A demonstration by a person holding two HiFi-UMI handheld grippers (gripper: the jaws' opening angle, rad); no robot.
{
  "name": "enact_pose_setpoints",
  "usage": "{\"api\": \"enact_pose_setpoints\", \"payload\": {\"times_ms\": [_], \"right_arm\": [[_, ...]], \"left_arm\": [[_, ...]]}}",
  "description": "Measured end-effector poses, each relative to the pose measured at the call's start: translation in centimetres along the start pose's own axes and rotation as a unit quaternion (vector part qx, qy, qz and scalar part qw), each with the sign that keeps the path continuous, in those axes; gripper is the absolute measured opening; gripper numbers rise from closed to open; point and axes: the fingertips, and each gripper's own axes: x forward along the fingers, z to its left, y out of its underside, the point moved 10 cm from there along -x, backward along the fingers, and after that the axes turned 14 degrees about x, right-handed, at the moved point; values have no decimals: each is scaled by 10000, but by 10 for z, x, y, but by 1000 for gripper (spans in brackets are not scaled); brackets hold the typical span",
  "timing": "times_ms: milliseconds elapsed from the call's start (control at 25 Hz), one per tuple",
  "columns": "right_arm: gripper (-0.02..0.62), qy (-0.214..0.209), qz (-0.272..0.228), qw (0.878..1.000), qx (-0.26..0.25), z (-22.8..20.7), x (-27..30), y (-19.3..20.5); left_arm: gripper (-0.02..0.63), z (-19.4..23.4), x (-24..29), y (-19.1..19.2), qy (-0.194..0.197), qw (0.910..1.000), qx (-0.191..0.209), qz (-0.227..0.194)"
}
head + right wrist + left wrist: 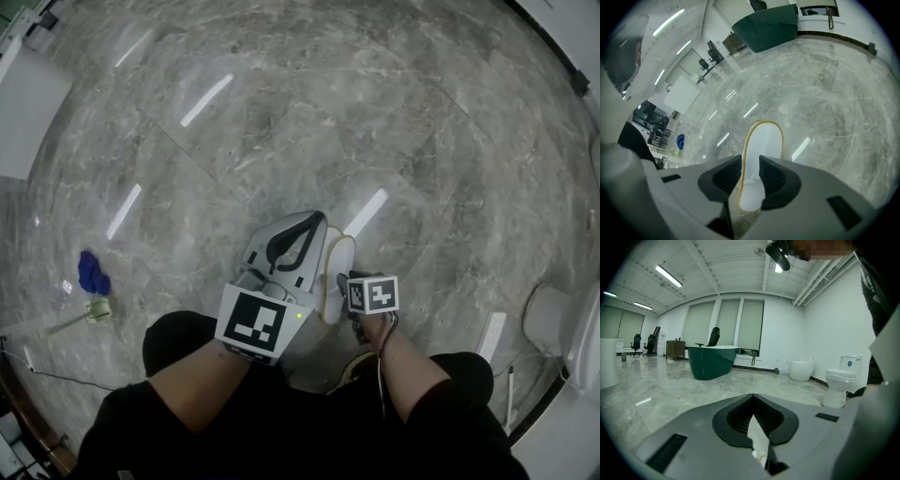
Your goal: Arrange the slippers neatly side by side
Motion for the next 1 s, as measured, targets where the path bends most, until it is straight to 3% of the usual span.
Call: {"api": "enact_pose_setpoints", "payload": {"times_ms": [280, 520, 680, 760, 1000], "right_arm": [[95, 180, 166, 9993, 274, -21, 16, 7], [95, 384, 227, 9989, -124, -17, 30, 10], [91, 589, 201, 9980, -95, -26, 36, 16], [18, 620, 143, 9980, -34, -28, 36, 18], [14, 617, 66, 9980, 82, -24, 26, 14]], "left_arm": [[2, 2, 1, -4, -41, 9998, -72, -200], [2, 2, -1, -9, 8, 9993, -118, -344], [2, 3, -5, -11, 29, 9988, -217, -433], [2, 3, -8, -13, 47, 9987, -213, -470], [2, 6, -12, -14, 52, 9984, -271, -500]]}}
